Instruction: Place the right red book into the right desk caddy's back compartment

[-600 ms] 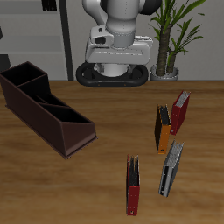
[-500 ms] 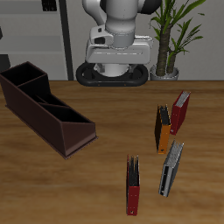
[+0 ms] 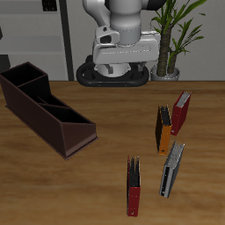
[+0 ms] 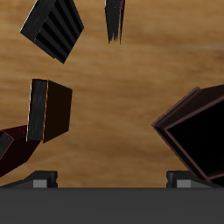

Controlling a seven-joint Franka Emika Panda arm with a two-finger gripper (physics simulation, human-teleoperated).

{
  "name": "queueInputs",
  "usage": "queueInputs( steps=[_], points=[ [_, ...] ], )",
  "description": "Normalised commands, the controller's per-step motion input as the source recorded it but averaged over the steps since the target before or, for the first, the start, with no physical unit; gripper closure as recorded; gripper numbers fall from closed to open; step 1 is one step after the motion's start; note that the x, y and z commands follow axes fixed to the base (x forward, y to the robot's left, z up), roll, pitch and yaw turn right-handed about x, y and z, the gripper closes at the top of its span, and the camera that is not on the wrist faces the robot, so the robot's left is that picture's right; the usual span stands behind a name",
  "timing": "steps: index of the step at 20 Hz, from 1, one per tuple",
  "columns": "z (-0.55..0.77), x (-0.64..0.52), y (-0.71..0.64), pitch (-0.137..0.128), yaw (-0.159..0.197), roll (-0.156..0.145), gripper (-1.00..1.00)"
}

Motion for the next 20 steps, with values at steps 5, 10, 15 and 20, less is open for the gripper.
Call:
queueInputs(
  steps=[5,10,15,20],
  points=[
    [0.08,0.35,0.1,-0.002,-0.015,-0.016,-1.0],
    [0.04,0.45,0.19,-0.017,0.034,-0.001,-1.0],
    [-0.01,0.59,0.18,-0.009,-0.023,-0.019,-1.0],
    [0.08,0.35,0.06,-0.092,-0.004,-0.018,-1.0]
  ],
)
